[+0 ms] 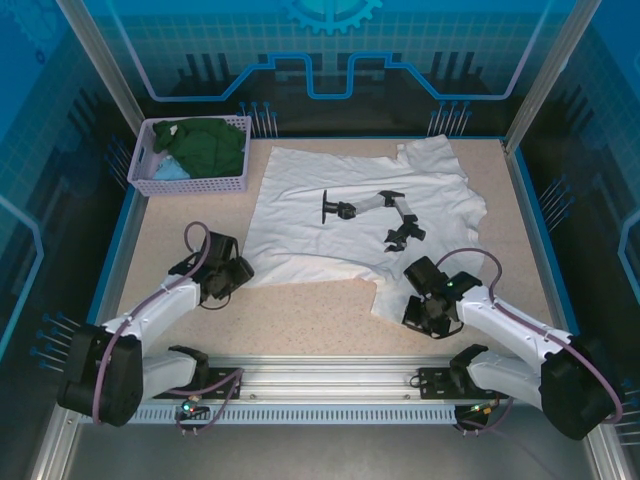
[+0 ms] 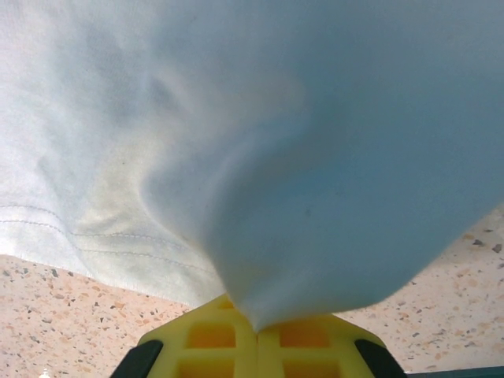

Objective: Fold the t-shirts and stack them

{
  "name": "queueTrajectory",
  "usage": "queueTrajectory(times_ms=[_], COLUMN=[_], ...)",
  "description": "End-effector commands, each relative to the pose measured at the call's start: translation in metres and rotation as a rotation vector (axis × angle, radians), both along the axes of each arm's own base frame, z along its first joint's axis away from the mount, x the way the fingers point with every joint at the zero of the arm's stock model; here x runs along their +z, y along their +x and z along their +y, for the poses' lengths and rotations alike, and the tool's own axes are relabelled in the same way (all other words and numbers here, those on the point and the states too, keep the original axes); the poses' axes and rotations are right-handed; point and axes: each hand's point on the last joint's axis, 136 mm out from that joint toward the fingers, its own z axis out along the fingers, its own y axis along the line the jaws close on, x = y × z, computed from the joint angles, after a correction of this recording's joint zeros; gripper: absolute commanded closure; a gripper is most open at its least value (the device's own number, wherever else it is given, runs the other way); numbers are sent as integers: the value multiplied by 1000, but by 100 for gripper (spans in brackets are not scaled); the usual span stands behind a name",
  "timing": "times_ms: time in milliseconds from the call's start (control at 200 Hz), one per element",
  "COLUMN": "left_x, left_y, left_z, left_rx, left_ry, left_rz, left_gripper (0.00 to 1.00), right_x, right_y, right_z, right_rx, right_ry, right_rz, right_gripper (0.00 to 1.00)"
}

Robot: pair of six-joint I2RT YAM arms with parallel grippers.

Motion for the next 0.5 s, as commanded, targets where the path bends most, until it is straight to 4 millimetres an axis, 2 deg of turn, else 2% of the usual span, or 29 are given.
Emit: queueTrajectory(times_ms=[0,495], left_x=[-21,-33], left_y=[-22,4], left_z=[3,-7], left_rx=[14,0], left_ry=[-7,-30], left_rz=[90,108], left_gripper=[44,58], right_x=[8,22], right_y=[1,5], right_z=[1,6], right_rx=[26,40], right_ry=[-9,27], right_rz=[-13,-53], right_gripper=[96,96])
